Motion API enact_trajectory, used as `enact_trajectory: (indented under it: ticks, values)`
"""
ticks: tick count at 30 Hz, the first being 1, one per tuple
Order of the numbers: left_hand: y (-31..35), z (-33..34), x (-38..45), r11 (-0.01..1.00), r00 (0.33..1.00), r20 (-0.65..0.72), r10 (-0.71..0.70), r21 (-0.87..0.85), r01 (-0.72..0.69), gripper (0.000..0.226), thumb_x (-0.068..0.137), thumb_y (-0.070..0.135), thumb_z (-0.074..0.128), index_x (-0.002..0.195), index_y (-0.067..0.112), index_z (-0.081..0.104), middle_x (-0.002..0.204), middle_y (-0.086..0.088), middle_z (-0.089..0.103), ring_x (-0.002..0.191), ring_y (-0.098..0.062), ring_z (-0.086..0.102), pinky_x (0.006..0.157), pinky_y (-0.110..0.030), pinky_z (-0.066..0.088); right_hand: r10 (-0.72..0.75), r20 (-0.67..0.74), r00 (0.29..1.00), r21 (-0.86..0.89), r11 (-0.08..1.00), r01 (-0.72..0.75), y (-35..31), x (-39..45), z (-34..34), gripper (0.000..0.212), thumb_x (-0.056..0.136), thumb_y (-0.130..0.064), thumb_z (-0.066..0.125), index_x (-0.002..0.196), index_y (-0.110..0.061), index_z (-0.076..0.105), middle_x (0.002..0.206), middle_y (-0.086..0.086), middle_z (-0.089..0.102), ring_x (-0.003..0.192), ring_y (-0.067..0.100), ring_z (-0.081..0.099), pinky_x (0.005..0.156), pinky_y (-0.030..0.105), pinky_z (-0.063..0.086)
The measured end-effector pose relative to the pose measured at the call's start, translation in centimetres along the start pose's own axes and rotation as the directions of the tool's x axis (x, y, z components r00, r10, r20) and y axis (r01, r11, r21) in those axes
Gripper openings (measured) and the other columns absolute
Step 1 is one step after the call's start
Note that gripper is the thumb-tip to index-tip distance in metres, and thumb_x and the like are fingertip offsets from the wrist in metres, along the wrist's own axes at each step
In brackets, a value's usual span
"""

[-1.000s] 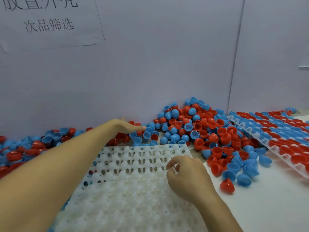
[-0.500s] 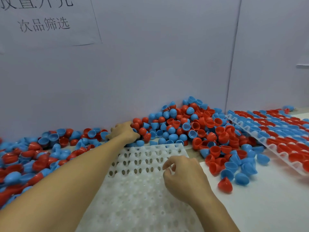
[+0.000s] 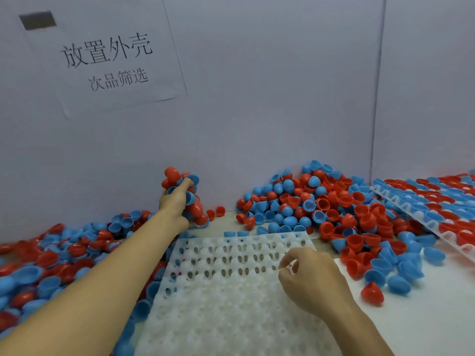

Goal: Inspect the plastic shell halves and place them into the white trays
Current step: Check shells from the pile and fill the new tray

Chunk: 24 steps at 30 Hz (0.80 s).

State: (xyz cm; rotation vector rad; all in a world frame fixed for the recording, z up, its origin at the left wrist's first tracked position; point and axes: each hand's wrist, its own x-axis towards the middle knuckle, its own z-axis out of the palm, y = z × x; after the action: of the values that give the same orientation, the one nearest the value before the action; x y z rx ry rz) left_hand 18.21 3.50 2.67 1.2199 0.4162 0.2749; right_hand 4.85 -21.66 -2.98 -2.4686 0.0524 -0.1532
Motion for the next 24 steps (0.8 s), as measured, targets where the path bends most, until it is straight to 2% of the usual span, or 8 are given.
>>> enact_trajectory:
  ticks: [3,7,10,14,17,19,20,24]
  values:
    - [0.4,-1.8,-4.6,0.989,0.989,0.146,-0.026,-0.138,0.046,0.05,0.085,0.039,0.076,0.129,0.021,0.062,0.11,-0.006,0.063,0.093,-0.022,0.063,0.074,-0.049,0.056,0.001,0.008,1.0,0.005,1.0,-0.001,-0.1,-0.1,-0.1,0.013,0.09,-0.031,0.057,0.099,-0.036,0.065,0.092,-0.015,0.056,0.105,0.011,0.054,0.086,0.033,0.054]
    - [-0.8,-4.6,-11.6,0.969,0.959,0.284,-0.026,-0.229,0.094,0.041,0.068,0.036,0.079,0.102,0.015,0.074,0.086,-0.005,0.072,0.074,-0.018,0.07,0.066,-0.042,0.059,0.012,-0.002,1.0,-0.025,1.0,-0.012,-0.5,-0.3,0.1,0.011,0.09,-0.032,0.056,0.096,-0.038,0.063,0.096,-0.014,0.058,0.104,0.011,0.052,0.095,0.036,0.046]
    - [-1.6,-5.8,-15.2,0.971,0.937,0.35,-0.026,-0.214,0.107,0.052,0.062,0.034,0.081,0.107,0.01,0.072,0.087,-0.008,0.068,0.074,-0.019,0.068,0.061,-0.039,0.057,-0.006,-0.051,0.999,-0.167,0.986,-0.002,-1.1,-0.5,0.5,0.01,0.091,-0.034,0.053,0.093,-0.038,0.062,0.092,-0.016,0.056,0.101,0.008,0.048,0.093,0.039,0.028]
    - [-1.5,-6.8,-17.5,0.985,0.938,0.347,-0.003,-0.161,0.062,0.062,0.067,0.031,0.082,0.122,0.007,0.068,0.088,-0.009,0.064,0.075,-0.02,0.065,0.059,-0.038,0.055,-0.049,-0.113,0.992,-0.171,0.985,0.029,-2.2,-1.0,0.7,0.013,0.093,-0.031,0.054,0.098,-0.037,0.065,0.089,-0.015,0.059,0.104,0.01,0.052,0.097,0.04,0.034]
    - [-2.2,-7.8,-18.5,0.982,0.936,0.352,0.013,-0.18,0.054,0.063,0.067,0.029,0.085,0.123,0.006,0.066,0.089,-0.009,0.062,0.076,-0.02,0.062,0.056,-0.037,0.05,-0.156,-0.172,0.973,-0.017,0.988,0.156,-4.0,-0.9,0.6,0.02,0.094,-0.022,0.056,0.107,-0.029,0.069,0.1,-0.011,0.069,0.092,0.008,0.061,0.086,0.033,0.053]
    - [-2.9,-8.3,-18.9,0.983,0.935,0.354,0.017,-0.179,0.05,0.055,0.066,0.025,0.08,0.117,0.007,0.068,0.087,-0.011,0.062,0.076,-0.021,0.062,0.06,-0.038,0.05,-0.234,-0.141,0.962,0.133,0.958,0.253,-6.2,-0.3,0.3,0.021,0.097,-0.016,0.054,0.107,-0.027,0.069,0.1,-0.012,0.069,0.078,0.004,0.064,0.064,0.015,0.051]
    - [-3.2,-8.5,-18.9,0.985,0.936,0.351,0.01,-0.167,0.052,0.048,0.068,0.021,0.081,0.113,0.009,0.069,0.086,-0.011,0.062,0.076,-0.022,0.063,0.063,-0.039,0.05,-0.27,-0.113,0.956,0.21,0.934,0.289,-7.3,-0.1,0.3,0.022,0.098,-0.015,0.054,0.105,-0.029,0.068,0.096,-0.014,0.069,0.074,0.002,0.065,0.056,0.011,0.049]
    - [-3.4,-9.3,-18.1,0.992,0.929,0.37,-0.017,-0.113,0.063,0.034,0.068,0.015,0.086,0.1,0.012,0.074,0.084,-0.011,0.066,0.077,-0.022,0.066,0.067,-0.04,0.051,-0.329,-0.139,0.934,0.539,0.766,0.35,-10.0,-0.9,0.9,0.027,0.099,-0.014,0.054,0.094,-0.037,0.068,0.088,-0.013,0.072,0.086,0.001,0.068,0.059,0.009,0.051]
